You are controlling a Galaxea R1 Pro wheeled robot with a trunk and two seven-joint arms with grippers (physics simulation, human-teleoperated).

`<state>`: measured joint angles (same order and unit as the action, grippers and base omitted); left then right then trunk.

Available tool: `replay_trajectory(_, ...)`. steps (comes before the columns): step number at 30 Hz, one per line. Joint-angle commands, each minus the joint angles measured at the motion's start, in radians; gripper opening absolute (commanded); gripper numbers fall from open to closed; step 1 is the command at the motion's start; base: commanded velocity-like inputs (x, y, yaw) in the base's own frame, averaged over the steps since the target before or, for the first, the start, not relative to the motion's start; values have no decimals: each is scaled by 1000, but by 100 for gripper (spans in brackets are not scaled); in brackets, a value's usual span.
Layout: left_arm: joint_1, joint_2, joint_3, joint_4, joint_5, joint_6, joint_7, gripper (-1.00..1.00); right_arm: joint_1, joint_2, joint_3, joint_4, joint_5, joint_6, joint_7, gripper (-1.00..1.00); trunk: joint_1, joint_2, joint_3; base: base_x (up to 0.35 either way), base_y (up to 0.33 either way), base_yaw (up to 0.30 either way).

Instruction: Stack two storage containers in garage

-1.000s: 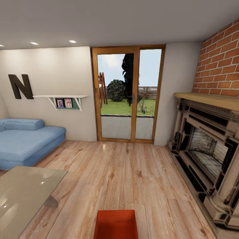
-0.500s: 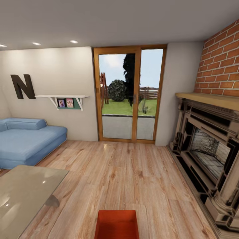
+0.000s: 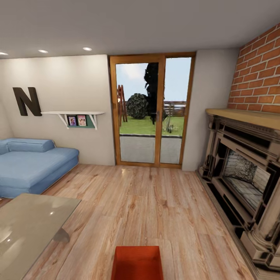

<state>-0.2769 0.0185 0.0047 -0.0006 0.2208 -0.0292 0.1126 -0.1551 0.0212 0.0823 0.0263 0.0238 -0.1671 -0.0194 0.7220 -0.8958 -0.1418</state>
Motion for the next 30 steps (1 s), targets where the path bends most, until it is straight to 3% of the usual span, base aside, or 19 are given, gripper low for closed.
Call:
replay_trajectory(1, -1, 0, 0, 1, 6, -3, 1, 100, -1, 0, 7, 3, 2, -5, -2, 100, 0, -1, -1, 0, 134, 0)
replay_trajectory(14, -1, -3, 0, 1, 6, -3, 3, 100, -1, 0, 7, 3, 2, -5, -2, 100, 0, -1, -1, -3, 20, 0)
replay_trajectory(22, -1, -2, 0, 1, 7, -3, 2, 100, -1, 0, 7, 3, 2, -5, -2, 100, 0, -1, -1, -198, 0, 0)
replay_trajectory(30, -1, -2, 0, 1, 7, -3, 2, 100, -1, -1, 8, 3, 2, -3, -2, 100, 0, -1, -1, -39, 0, 0)
